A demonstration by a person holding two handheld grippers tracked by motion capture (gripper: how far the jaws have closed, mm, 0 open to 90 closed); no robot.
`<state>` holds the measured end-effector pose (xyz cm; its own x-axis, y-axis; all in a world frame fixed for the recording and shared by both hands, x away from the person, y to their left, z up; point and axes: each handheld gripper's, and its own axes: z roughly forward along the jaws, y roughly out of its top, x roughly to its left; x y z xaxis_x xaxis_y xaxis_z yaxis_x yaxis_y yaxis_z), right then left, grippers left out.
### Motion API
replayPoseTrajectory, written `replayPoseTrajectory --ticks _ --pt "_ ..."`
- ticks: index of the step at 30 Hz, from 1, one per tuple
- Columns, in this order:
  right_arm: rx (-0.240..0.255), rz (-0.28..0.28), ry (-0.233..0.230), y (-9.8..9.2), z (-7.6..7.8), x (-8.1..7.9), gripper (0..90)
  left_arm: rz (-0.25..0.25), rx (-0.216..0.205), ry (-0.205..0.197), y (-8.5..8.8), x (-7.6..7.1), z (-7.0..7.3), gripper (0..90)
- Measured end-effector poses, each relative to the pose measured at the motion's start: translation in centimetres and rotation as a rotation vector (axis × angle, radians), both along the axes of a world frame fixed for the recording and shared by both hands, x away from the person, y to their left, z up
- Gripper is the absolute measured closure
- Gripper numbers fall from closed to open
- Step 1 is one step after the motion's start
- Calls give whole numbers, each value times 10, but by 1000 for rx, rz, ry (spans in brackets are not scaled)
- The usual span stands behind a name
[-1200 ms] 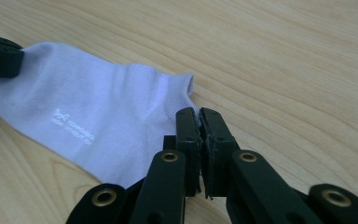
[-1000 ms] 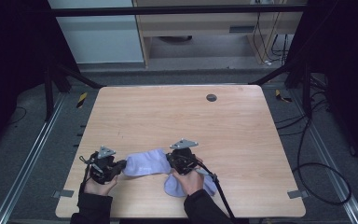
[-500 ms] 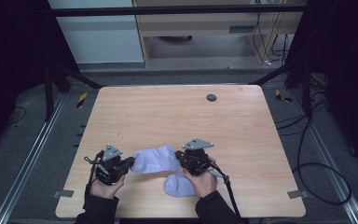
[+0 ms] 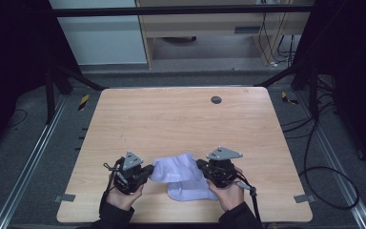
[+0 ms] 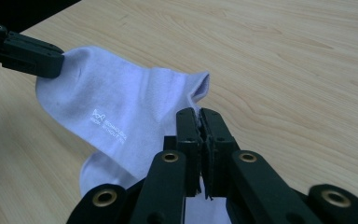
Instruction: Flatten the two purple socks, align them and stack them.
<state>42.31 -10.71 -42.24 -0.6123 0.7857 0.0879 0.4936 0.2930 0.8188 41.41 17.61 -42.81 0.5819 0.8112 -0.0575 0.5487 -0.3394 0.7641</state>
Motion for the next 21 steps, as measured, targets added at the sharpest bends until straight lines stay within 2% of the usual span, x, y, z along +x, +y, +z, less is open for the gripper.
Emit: replayPoseTrajectory --ticks 10,14,21 --pt "-31 -29 12 -31 4 -22 873 -84 34 32 -30 -8 -9 869" --pt "-29 -30 29 -38 -2 -30 873 -108 46 45 -38 -10 -13 869" --pt "-46 -34 61 -41 -16 -33 872 -129 69 73 -45 -11 -22 868"
